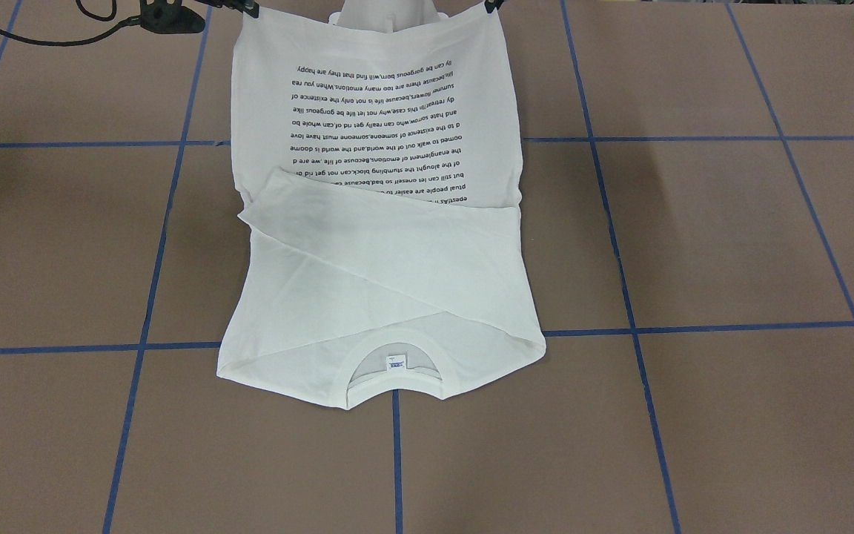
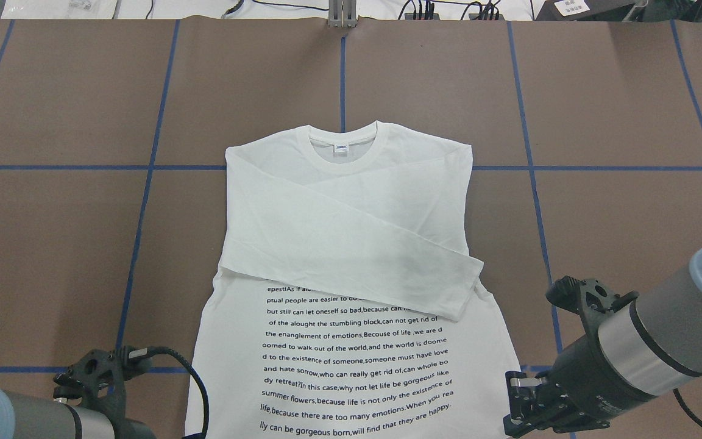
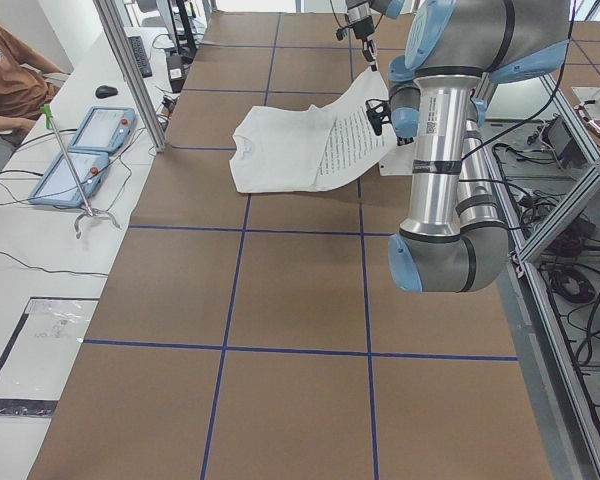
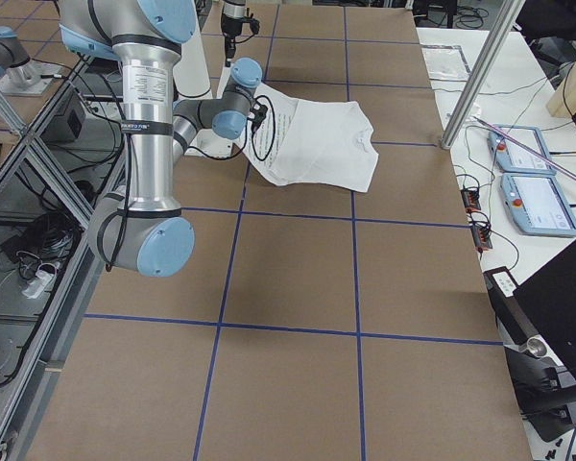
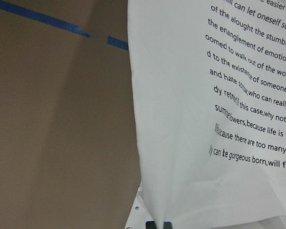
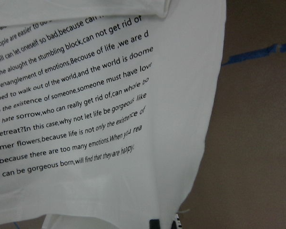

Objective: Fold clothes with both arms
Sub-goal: 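Lift the hem with both grippers and fold it toward the collar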

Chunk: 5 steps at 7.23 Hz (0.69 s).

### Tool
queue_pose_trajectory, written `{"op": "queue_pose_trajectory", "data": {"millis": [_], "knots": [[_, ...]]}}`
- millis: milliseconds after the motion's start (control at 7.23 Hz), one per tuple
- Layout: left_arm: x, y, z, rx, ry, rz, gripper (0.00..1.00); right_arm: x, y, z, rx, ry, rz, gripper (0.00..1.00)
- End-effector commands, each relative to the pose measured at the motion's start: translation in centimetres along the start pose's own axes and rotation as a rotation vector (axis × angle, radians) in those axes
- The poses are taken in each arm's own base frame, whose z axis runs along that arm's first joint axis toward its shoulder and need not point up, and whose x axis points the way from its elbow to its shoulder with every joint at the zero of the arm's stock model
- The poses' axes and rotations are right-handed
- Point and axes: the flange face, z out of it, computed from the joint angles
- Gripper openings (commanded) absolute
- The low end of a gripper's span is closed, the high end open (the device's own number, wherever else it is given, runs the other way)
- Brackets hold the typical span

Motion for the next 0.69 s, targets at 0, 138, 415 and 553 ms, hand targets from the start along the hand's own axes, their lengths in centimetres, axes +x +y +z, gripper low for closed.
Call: {"op": "queue_pose_trajectory", "data": {"millis": [0,138,415,553], "knots": [[0.5,-5.3,-2.2,0.120,0.031,0.016,0.00,-1.8,-6.1,-2.4,0.120,-0.050,0.006,0.00],[0.8,-8.5,-3.7,0.186,0.040,0.057,0.00,-1.3,-8.9,-4.0,0.172,-0.060,0.049,0.00],[4.3,-16.8,-5.3,0.268,0.057,0.021,0.00,-1.9,-13.6,-6.0,0.247,-0.076,0.069,0.00],[6.1,-20.5,-4.1,0.304,0.034,-0.005,0.00,-2.7,-16.9,-6.9,0.283,-0.083,0.100,0.00]]}}
